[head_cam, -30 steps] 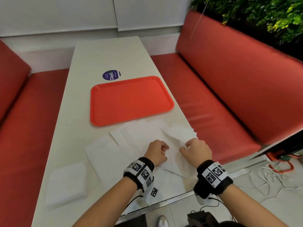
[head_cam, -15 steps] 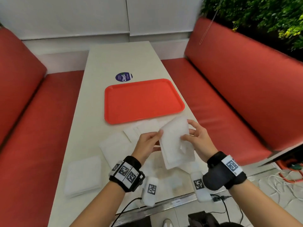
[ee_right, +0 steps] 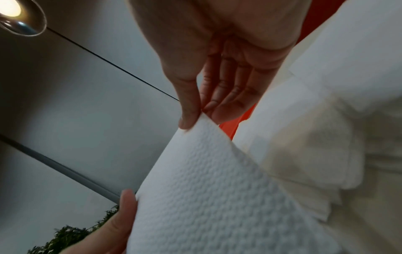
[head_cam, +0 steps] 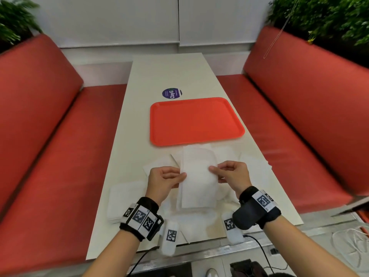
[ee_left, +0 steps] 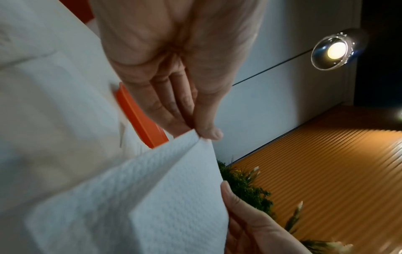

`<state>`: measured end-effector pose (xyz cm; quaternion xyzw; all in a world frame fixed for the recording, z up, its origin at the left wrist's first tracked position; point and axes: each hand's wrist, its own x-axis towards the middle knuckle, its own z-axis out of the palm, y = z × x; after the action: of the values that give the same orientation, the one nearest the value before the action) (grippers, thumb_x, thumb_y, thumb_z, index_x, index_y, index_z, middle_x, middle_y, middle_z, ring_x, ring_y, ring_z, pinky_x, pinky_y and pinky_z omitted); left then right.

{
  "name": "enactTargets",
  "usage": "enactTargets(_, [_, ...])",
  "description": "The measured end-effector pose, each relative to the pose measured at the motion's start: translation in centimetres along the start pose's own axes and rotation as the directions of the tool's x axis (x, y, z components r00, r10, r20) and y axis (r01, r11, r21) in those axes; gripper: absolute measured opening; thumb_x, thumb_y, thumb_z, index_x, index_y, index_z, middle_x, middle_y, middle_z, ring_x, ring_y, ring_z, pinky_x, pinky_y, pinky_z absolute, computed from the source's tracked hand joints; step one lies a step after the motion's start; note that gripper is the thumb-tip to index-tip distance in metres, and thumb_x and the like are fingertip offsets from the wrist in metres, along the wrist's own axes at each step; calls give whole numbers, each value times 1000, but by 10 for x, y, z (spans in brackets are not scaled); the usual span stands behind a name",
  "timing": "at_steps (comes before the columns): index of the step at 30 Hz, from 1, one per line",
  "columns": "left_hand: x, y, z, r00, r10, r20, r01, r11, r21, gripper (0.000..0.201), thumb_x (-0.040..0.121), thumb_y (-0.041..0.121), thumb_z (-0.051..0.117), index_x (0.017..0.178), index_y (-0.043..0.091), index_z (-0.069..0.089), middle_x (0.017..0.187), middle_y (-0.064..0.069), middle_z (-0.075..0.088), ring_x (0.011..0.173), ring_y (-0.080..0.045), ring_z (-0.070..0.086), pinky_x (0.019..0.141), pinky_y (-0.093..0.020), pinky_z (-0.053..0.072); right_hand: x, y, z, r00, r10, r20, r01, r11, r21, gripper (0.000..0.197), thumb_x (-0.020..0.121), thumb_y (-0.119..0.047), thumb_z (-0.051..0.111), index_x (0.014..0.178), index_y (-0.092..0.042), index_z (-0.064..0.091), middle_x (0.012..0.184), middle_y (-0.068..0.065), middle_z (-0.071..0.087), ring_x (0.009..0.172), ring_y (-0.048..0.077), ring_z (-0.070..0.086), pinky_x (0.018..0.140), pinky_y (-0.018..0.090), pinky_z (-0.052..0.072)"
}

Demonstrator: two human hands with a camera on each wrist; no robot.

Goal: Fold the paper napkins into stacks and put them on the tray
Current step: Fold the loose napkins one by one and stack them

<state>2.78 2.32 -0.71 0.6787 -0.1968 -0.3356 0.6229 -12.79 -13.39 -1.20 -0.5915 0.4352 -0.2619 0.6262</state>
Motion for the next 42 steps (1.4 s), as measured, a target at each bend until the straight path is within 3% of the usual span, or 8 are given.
enactTargets(10, [-2,-7,-18,996,-43,-72,46,998,44,22,81,3,75,98,11,63,80,-9,69,77,-24,69,62,-30,57,-7,-9,8,987,-61,150,38,987,155,11,82,-5,75,88,-4,66,69,8,73,65,17,68,61,28,56])
enactTargets(16, [-1,-18,-15,994,10,-113,43,888,457,62,88,22,70,140,11,40,125,-4,52,116,-21,53,100,-35,44,-8,-16,10,970,-97,223,65,987,149,24,86,-5,70,109,2,66,80,14,72,71,18,70,65,29,58])
enactTargets(18, [-2,-11,-10,994,81,-67,-40,881,471,40,94,36,59,124,10,59,115,0,57,110,-16,55,94,-28,43,-8,-19,10,964,-113,241,77,985,153,26,87,-5,69,111,2,65,84,17,70,71,17,69,63,28,58])
enactTargets(21, [-2,3,-2,999,12,47,-27,947,320,71,93,61,40,84,-4,68,86,-8,69,89,-23,67,83,-33,52,-7,-25,12,962,-127,242,87,982,168,28,87,-7,69,113,3,64,85,14,70,69,14,66,58,25,55])
enactTargets(25, [-7,19,6,996,-21,90,21,1000,-8,58,101,46,37,95,2,74,91,-7,77,84,-17,73,75,-27,57,-4,-28,10,968,-116,221,75,980,184,26,88,-9,69,110,5,65,80,6,74,70,12,69,59,24,54])
enactTargets(32, [-11,17,2,995,96,31,-94,994,-48,4,86,6,70,88,6,74,81,-4,77,77,-14,74,66,-22,56,-7,-24,9,953,-59,297,39,997,72,37,80,-10,77,112,5,64,85,19,74,75,21,71,61,26,55])
enactTargets(35, [-11,19,0,996,81,-39,-84,993,-86,7,88,12,70,89,5,72,76,-4,76,71,-12,73,63,-22,57,-6,-23,11,954,-67,294,59,998,36,41,82,-15,77,112,10,64,97,32,69,77,27,61,56,22,49])
enactTargets(42, [-15,27,-2,988,128,-86,-143,970,-196,11,88,0,66,98,3,70,70,-8,75,62,-15,70,60,-23,56,-8,-29,14,949,-90,302,46,988,150,15,89,-4,66,103,1,69,91,20,72,76,23,65,66,26,54])
